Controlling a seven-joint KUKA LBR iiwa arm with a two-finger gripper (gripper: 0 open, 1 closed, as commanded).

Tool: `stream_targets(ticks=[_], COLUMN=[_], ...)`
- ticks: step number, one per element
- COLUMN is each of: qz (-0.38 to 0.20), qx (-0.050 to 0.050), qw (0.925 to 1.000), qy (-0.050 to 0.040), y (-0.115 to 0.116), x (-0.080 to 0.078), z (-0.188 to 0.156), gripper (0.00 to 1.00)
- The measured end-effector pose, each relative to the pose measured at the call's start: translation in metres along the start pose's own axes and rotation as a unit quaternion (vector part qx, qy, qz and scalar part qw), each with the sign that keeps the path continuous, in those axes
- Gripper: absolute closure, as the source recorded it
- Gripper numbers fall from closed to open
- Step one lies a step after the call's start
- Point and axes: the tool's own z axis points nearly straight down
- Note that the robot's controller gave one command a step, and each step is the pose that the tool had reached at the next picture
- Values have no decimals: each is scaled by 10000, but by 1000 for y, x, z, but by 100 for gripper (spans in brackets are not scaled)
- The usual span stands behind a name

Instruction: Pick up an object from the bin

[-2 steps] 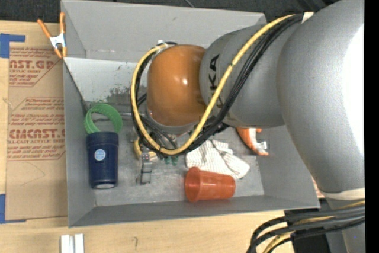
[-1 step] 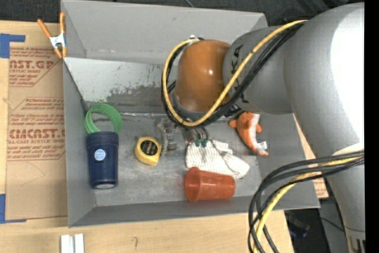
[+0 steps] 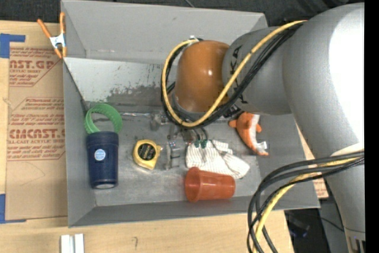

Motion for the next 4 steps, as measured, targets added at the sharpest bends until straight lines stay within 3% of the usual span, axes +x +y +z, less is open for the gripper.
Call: stream_targets(ticks=[1, 2, 3, 4], qz=[0, -355, -1112, -1109], qx=[0, 12, -4, -4], qw=[10000, 9994, 9938, 9938], qy=[1, 2, 1, 7], y=[0, 37, 66, 65], x=[0, 6, 23, 24], z=[0, 3, 6, 6], gripper=[0, 0, 100, 0])
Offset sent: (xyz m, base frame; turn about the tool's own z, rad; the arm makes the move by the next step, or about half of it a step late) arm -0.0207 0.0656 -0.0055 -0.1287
